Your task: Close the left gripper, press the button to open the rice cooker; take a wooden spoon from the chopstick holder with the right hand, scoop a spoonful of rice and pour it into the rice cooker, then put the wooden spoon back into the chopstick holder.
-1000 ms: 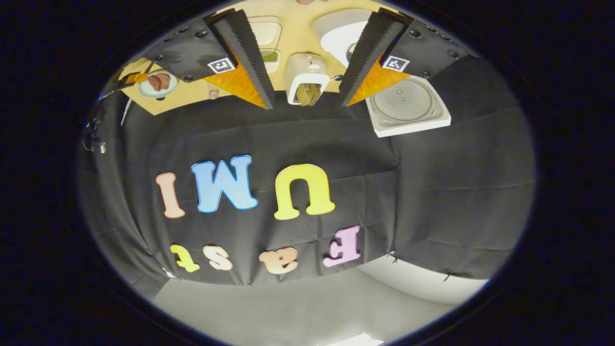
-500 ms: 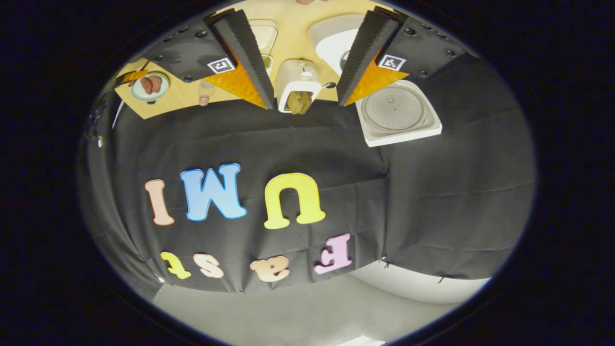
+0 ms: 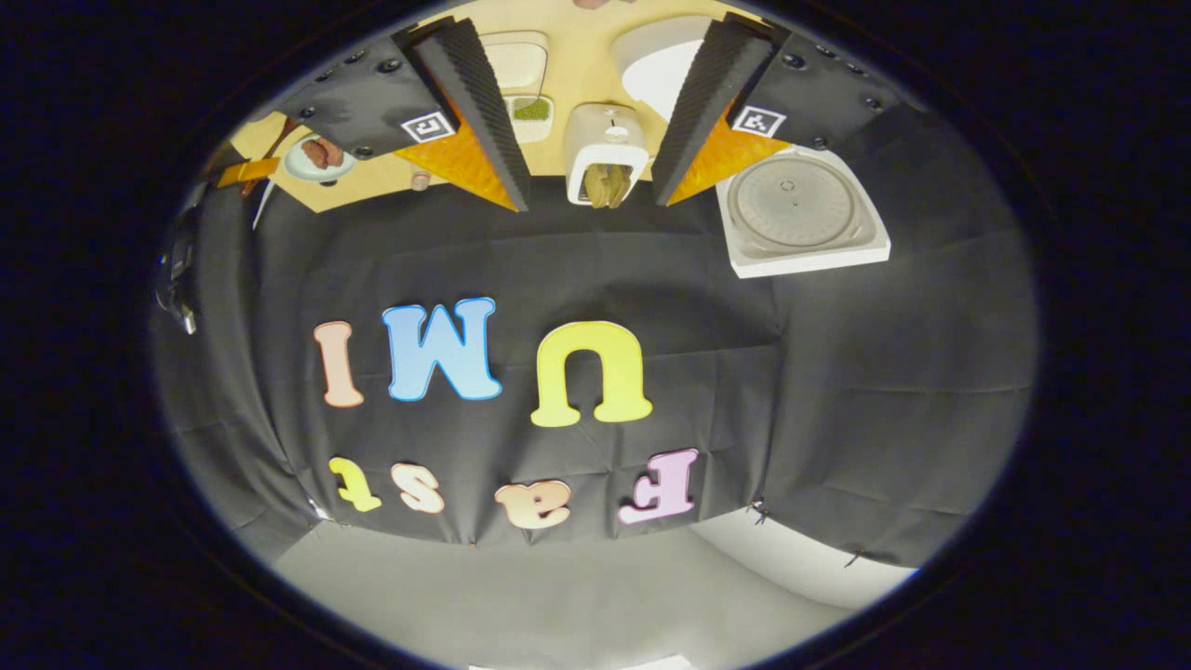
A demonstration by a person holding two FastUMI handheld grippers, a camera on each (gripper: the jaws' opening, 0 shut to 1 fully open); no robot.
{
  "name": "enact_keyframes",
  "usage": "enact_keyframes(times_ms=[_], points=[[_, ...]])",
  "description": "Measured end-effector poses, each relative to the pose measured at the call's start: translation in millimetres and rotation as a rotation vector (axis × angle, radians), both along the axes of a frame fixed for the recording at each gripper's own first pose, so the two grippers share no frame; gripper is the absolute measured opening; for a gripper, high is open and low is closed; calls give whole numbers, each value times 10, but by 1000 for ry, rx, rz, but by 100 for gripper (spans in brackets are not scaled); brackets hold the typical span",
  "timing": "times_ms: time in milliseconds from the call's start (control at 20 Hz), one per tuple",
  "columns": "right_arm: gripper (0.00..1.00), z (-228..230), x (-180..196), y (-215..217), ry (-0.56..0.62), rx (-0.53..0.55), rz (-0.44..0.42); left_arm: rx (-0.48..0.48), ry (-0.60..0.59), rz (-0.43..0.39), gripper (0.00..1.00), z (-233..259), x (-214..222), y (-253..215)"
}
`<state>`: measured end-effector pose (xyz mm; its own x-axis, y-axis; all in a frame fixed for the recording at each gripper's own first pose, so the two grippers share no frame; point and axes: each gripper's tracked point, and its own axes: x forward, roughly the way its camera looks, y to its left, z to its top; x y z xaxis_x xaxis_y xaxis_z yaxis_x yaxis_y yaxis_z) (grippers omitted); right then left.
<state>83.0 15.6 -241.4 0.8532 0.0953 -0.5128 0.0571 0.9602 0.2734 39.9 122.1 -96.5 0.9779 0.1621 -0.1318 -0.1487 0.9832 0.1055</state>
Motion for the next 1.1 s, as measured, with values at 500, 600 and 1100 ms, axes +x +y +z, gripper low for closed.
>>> enact_keyframes(times_ms=[500, 600, 1100], points=[[8, 26, 615, 1624, -129, -34, 228, -23, -2, -61, 92, -10, 44, 505], [8, -414, 716, 1850, -67, -49, 243, -27, 20, -66, 92, -97, 46, 600], [9, -1138, 619, 2500, 18, -54, 340, -80, 60, -47, 93, -322, -63, 1072]])
